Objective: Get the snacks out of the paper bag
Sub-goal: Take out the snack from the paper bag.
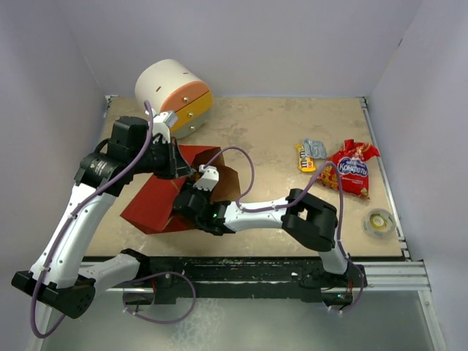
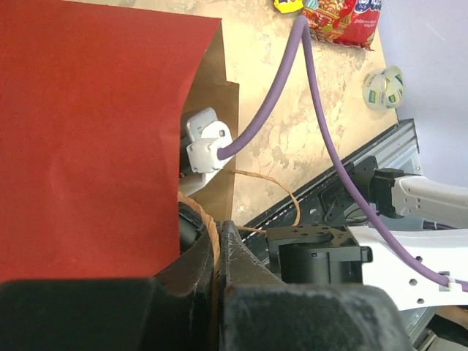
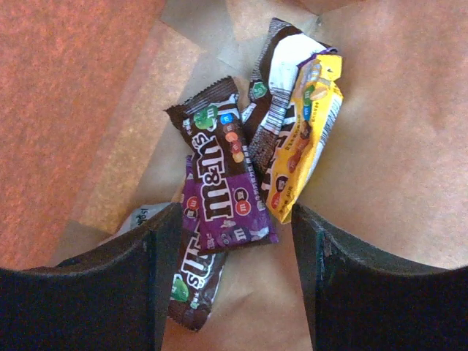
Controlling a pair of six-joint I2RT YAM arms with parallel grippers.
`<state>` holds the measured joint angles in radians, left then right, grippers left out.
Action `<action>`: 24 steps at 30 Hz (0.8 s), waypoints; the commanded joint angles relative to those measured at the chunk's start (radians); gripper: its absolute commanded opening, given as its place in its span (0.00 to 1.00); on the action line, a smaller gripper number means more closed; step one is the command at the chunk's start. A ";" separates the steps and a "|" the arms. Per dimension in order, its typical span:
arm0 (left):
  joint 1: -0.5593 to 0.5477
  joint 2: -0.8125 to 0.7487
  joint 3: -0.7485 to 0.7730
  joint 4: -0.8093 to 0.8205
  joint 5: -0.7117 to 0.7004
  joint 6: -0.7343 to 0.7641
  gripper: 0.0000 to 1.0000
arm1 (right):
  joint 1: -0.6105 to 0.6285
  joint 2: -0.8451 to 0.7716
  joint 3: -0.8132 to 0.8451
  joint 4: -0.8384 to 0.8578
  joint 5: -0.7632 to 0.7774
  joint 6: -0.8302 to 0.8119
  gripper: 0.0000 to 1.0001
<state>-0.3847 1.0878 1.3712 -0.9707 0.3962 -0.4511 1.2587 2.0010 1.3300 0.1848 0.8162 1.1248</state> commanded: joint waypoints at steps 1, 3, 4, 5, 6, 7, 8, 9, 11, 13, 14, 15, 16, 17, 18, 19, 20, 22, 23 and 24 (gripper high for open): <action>0.001 -0.002 0.063 -0.011 -0.006 0.036 0.00 | -0.001 0.010 0.056 0.085 0.056 -0.040 0.65; 0.001 -0.008 0.066 -0.016 -0.008 0.047 0.00 | -0.009 0.005 0.043 0.081 0.037 -0.032 0.65; 0.001 -0.015 0.067 -0.016 -0.009 0.049 0.00 | -0.015 -0.004 0.028 0.082 0.023 -0.015 0.65; 0.001 -0.025 0.065 -0.014 -0.012 0.051 0.00 | -0.024 -0.015 0.009 0.082 0.007 0.010 0.65; 0.001 -0.036 0.058 -0.008 -0.014 0.051 0.00 | -0.033 -0.028 -0.013 0.086 -0.019 0.030 0.65; 0.001 -0.051 0.051 -0.002 -0.017 0.052 0.00 | -0.038 -0.040 -0.036 0.104 -0.032 0.039 0.65; 0.001 -0.066 0.041 0.009 -0.019 0.053 0.00 | -0.040 -0.053 -0.058 0.126 -0.034 0.040 0.64; 0.000 -0.079 0.032 0.018 -0.022 0.057 0.00 | -0.041 -0.064 -0.077 0.144 -0.031 0.040 0.64; 0.001 -0.097 0.017 0.026 -0.019 0.066 0.00 | -0.042 -0.061 -0.080 0.154 -0.024 0.045 0.64; 0.001 -0.103 0.013 0.027 -0.013 0.076 0.00 | -0.043 -0.043 -0.064 0.129 -0.018 0.068 0.64; 0.001 -0.106 0.011 0.027 -0.012 0.082 0.00 | -0.043 -0.034 -0.056 0.119 -0.015 0.082 0.64; 0.001 -0.109 0.012 0.027 -0.015 0.088 0.00 | -0.045 -0.023 -0.049 0.114 -0.013 0.093 0.64; 0.001 -0.110 0.012 0.026 -0.021 0.093 0.00 | -0.047 -0.016 -0.044 0.116 -0.012 0.102 0.64; 0.001 -0.112 0.011 0.025 -0.026 0.095 0.00 | -0.049 -0.012 -0.043 0.122 -0.015 0.111 0.64; 0.001 -0.114 0.010 0.022 -0.030 0.096 0.00 | -0.053 -0.007 -0.041 0.125 -0.015 0.116 0.64; 0.001 -0.114 0.011 0.020 -0.030 0.097 0.00 | -0.055 -0.006 -0.038 0.117 -0.010 0.129 0.63; 0.001 -0.112 0.011 0.018 -0.027 0.098 0.00 | -0.057 -0.005 -0.035 0.095 0.000 0.149 0.63; 0.001 -0.106 0.011 0.014 -0.024 0.102 0.00 | -0.060 -0.013 -0.037 0.059 0.015 0.193 0.63; 0.001 -0.104 0.011 0.014 -0.022 0.105 0.00 | -0.061 -0.018 -0.043 0.045 0.016 0.204 0.63; 0.001 -0.101 0.010 0.013 -0.022 0.108 0.00 | -0.062 -0.028 -0.049 0.023 0.016 0.227 0.63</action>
<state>-0.3847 0.9863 1.3792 -0.9894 0.3710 -0.3733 1.2095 1.9942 1.2587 0.2665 0.7700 1.2438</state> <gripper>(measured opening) 0.009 0.632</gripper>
